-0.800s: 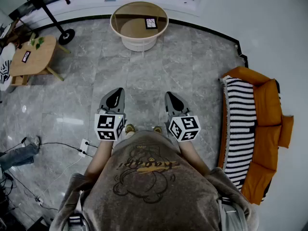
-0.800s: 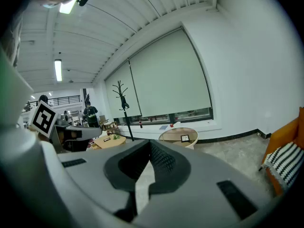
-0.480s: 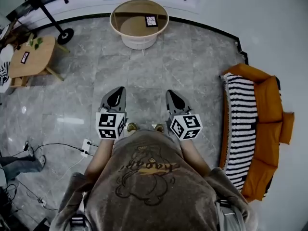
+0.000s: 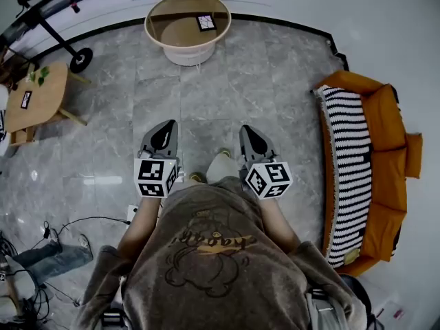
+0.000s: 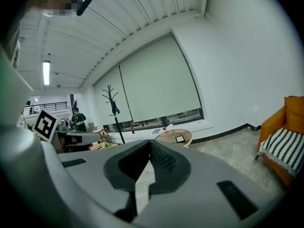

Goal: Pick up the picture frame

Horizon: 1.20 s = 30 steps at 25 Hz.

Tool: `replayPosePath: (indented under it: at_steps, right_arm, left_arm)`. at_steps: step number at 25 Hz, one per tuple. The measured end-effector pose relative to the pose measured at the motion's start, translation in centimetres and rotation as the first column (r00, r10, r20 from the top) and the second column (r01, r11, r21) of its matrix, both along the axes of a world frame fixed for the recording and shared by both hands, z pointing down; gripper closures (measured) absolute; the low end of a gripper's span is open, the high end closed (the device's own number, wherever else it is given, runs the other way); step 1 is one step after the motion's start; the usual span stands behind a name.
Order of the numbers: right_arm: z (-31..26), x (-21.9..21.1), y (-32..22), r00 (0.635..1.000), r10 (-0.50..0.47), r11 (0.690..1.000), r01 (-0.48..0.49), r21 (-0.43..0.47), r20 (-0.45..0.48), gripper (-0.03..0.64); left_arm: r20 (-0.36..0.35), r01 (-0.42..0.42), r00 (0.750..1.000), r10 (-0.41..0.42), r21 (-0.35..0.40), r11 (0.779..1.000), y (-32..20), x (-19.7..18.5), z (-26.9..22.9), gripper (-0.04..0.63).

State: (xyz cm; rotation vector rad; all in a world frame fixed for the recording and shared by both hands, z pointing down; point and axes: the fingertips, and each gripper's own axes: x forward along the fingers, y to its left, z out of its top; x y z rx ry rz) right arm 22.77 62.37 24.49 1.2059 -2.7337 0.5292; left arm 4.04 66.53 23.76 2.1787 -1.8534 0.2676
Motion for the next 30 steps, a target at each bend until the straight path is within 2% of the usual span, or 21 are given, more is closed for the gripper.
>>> replayPosePath:
  at_steps: [7,19,30]
  right_arm:
    - [0.3,-1.1,-0.2,0.999,0.041,0.999,-0.041,-0.006,-0.008,0.6]
    - [0.0,-4.3,-3.7,1.0,0.03,0.999,-0.03,0.019,0.0,0.6]
    - [1.1,-5.4,-7.0,1.0,0.029,1.0,-0.029,-0.007,0.001,0.6]
  left_arm:
    - [-0.01,-0.03,0.999,0.03,0.01,1.0,-0.7,-1.3,0.1,0.578]
    - [-0.015,-0.029,0.999,0.03,0.017,0.999,-3.9,-3.5,0.2,0.578]
    - [-0.04,-0.016,0.999,0.016,-0.007,1.0,-7.4,-4.7,1.2,0.578]
